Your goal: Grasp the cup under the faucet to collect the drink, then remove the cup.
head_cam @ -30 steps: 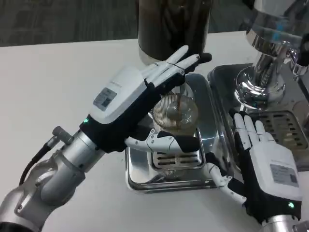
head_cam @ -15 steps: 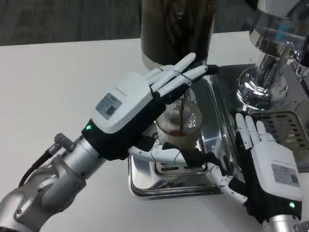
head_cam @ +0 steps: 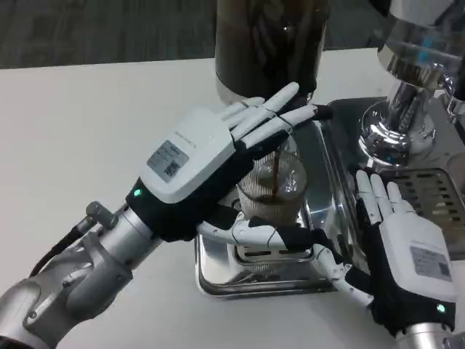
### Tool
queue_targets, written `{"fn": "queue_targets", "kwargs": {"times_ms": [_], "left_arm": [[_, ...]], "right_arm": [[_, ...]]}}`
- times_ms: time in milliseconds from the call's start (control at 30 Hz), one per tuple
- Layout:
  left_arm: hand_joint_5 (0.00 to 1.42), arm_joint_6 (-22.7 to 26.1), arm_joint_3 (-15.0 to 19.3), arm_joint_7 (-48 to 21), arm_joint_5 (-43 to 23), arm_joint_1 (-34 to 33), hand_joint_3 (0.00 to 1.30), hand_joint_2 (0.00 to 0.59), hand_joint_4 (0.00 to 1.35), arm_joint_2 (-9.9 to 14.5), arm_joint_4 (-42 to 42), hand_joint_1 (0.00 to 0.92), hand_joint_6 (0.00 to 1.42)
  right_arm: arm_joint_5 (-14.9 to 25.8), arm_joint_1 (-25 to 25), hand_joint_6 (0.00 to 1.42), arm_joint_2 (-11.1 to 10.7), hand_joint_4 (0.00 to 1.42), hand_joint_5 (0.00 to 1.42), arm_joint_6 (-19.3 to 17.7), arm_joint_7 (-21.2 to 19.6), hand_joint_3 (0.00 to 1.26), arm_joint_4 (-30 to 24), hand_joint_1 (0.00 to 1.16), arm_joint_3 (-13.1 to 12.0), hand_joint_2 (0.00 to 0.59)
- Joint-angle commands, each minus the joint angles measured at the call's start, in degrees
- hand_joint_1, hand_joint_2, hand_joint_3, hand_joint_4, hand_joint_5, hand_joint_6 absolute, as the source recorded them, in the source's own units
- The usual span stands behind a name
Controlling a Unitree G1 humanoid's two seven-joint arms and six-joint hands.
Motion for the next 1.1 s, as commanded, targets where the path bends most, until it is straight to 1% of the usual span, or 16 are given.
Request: {"fn": "queue_targets", "kwargs": {"times_ms": [33, 567, 633, 667, 700, 733, 767, 800, 833, 900, 967, 1033, 1100], "left_arm": [[0.25, -0.29, -3.16, -1.61, 3.89, 1.41, 0.19, 0.103, 0.04, 1.45, 0.21, 0.0, 0.2], [0.25, -0.11, -4.77, -1.13, 3.66, 1.95, 0.21, 0.115, 0.05, 1.58, -2.59, 0.0, 0.2], [0.25, -0.09, -4.87, -1.09, 3.68, 1.96, 0.21, 0.117, 0.05, 1.61, -2.64, 0.0, 0.2], [0.25, -0.08, -4.89, -1.09, 3.67, 1.98, 0.21, 0.117, 0.05, 1.62, -2.67, 0.0, 0.2], [0.25, -0.03, -4.92, -1.06, 3.68, 2.0, 0.21, 0.118, 0.05, 1.63, -2.66, 0.0, 0.2], [0.25, 0.03, -4.94, -1.05, 3.66, 1.99, 0.21, 0.118, 0.05, 1.61, -2.58, 0.0, 0.2], [0.25, 0.07, -4.96, -1.04, 3.65, 1.98, 0.21, 0.118, 0.05, 1.61, -2.53, 0.0, 0.2], [0.25, 0.12, -4.96, -0.99, 3.62, 1.95, 0.21, 0.119, 0.05, 1.61, -2.42, 0.0, 0.2], [0.25, 0.17, -4.94, -0.94, 3.58, 1.94, 0.21, 0.119, 0.05, 1.63, -2.34, 0.0, 0.2], [0.25, 0.23, -4.93, -0.82, 3.56, 1.96, 0.21, 0.119, 0.05, 1.66, -2.29, 0.0, 0.2], [0.25, 0.33, -4.89, -0.74, 3.42, 2.08, 0.21, 0.121, 0.05, 1.59, -2.32, 0.0, 0.2], [0.25, 0.45, -4.84, -0.65, 3.26, 2.18, 0.21, 0.123, 0.05, 1.49, -2.32, 0.0, 0.2], [0.25, 0.6, -4.77, -0.51, 3.28, 2.2, 0.21, 0.125, 0.06, 1.46, -2.32, 0.0, 0.2]], "right_arm": [[0.67, -0.15, 0.08, -0.25, 0.0, 0.0, -0.94, -0.31, 0.0, 0.51, 0.26, -0.5, 0.382], [0.95, -0.29, 0.09, -0.03, 0.0, 0.0, -1.29, -0.07, 0.0, 0.88, 0.25, -0.51, 0.376], [1.36, -0.27, 0.1, -0.02, 0.0, 0.0, -1.51, 0.05, 0.0, 0.9, 0.25, -0.57, 0.373], [1.94, -0.28, 0.11, -0.11, 0.0, 0.0, -2.09, 0.09, 0.0, 0.91, 0.26, -0.67, 0.359], [3.1, -0.33, 0.14, -0.23, 0.0, 0.0, -3.1, 0.29, 0.0, 0.91, 0.27, -0.89, 0.354], [3.96, -0.36, 0.16, -0.35, 0.0, 0.0, -3.85, 0.43, 0.0, 0.92, 0.29, -1.05, 0.335], [5.73, -0.44, 0.16, -0.44, 0.0, 0.0, -5.4, 0.64, 0.0, 1.11, 0.31, -1.43, 0.311], [8.9, -0.62, 0.18, -0.26, 0.0, 0.0, -7.63, 1.32, 0.0, 1.5, 0.33, -2.17, 0.294], [11.71, -0.9, 0.18, -0.16, 0.0, 0.0, -9.67, 1.96, 0.0, 1.96, 0.34, -2.8, 0.289], [15.38, -1.36, 0.19, -0.11, 0.0, 0.0, -12.47, 2.97, 0.0, 2.73, 0.37, -3.7, 0.266], [18.59, -1.85, 0.19, 0.11, 0.0, 0.0, -14.48, 4.35, 0.0, 3.63, 0.39, -4.57, 0.257], [22.87, -2.82, 0.21, 0.4, 0.0, 0.0, -17.01, 6.49, 0.0, 5.34, 0.44, -5.53, 0.243], [25.63, -3.66, 0.21, 0.52, 0.0, 0.0, -18.81, 8.22, 0.0, 6.82, 0.47, -6.11, 0.233]]}}
